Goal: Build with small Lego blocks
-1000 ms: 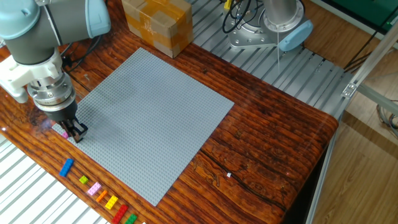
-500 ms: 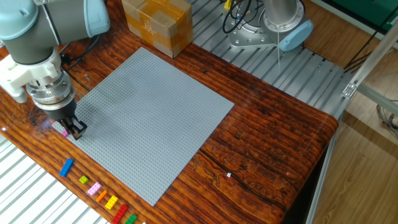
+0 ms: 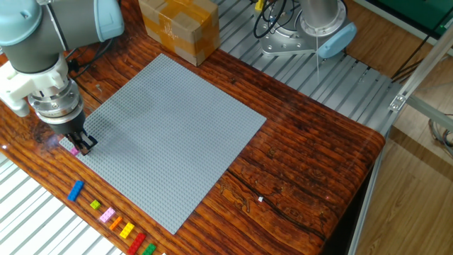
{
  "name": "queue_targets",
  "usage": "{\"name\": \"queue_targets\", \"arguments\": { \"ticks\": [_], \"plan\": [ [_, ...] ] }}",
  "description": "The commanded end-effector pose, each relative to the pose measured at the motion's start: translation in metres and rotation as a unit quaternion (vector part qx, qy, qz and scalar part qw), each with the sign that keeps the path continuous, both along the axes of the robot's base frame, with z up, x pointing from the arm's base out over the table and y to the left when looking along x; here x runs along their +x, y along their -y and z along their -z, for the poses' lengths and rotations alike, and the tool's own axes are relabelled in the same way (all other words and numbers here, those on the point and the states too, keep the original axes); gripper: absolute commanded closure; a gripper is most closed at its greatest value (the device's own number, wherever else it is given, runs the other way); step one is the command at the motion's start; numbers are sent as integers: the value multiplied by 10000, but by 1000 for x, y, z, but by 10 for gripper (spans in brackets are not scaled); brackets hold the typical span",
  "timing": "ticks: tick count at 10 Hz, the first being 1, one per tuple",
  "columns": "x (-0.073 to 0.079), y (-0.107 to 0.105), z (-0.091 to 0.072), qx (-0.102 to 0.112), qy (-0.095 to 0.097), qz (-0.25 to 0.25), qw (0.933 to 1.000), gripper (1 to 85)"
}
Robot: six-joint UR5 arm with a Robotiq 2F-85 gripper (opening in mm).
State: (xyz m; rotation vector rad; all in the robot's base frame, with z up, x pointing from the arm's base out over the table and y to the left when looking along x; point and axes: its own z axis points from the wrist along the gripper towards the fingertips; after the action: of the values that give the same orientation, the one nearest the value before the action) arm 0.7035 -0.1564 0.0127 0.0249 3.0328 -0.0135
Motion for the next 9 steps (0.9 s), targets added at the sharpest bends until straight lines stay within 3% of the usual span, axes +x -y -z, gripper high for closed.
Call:
{"name": "queue_targets", "arguments": {
  "ticks": [1, 7, 9],
  "plan": [
    [1, 0, -2, 26, 10, 90, 10000, 610],
    [-3, -4, -9, -76, -92, 238, 9996, 630],
    [0, -2, -7, -110, -50, 336, 9994, 750]
  ]
}}
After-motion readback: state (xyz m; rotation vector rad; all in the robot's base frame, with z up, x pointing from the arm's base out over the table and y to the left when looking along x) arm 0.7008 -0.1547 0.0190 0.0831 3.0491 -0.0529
